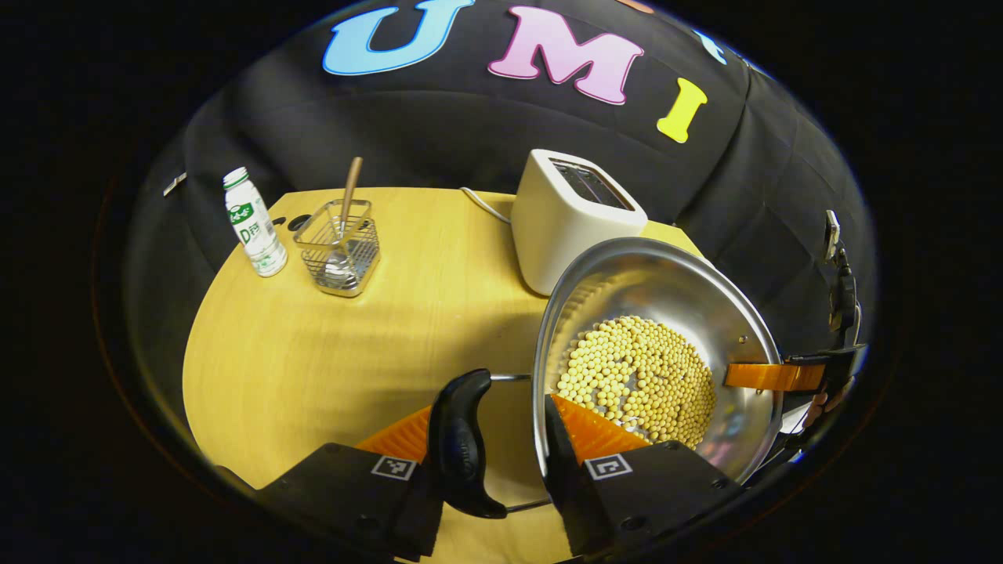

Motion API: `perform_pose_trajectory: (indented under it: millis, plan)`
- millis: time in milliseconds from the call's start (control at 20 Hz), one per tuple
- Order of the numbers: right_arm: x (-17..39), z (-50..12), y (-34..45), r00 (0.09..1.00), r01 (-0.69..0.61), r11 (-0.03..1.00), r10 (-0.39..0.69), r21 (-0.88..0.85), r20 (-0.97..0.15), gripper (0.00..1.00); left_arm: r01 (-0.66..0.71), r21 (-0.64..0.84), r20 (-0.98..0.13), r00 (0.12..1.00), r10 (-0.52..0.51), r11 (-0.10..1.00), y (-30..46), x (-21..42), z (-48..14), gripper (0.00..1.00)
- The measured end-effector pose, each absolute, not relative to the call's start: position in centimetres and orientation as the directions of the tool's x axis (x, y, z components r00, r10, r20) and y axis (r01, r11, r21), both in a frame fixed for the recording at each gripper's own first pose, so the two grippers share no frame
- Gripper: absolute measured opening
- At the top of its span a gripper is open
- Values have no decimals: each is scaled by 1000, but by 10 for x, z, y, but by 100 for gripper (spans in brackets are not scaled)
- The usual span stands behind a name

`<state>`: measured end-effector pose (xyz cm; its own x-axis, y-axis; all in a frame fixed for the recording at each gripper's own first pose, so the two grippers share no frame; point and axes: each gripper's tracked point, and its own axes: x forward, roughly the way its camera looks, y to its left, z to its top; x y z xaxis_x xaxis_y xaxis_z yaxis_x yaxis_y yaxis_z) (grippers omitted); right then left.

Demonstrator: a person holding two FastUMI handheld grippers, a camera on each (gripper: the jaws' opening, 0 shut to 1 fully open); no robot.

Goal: First push the handle of the pot to place it horizontally, then grasp the pot with both hands and set it on the induction cooktop.

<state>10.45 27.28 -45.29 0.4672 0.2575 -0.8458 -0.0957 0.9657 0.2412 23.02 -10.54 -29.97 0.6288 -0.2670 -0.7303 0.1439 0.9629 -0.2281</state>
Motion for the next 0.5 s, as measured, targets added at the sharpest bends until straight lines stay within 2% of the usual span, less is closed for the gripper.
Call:
perform_pose_trajectory:
  millis: [500]
  plan:
    - [104,-455,272,459,-82,970,242,231,-855,55,155,-232,-723,632,-277,960,-176,237,-313,63]
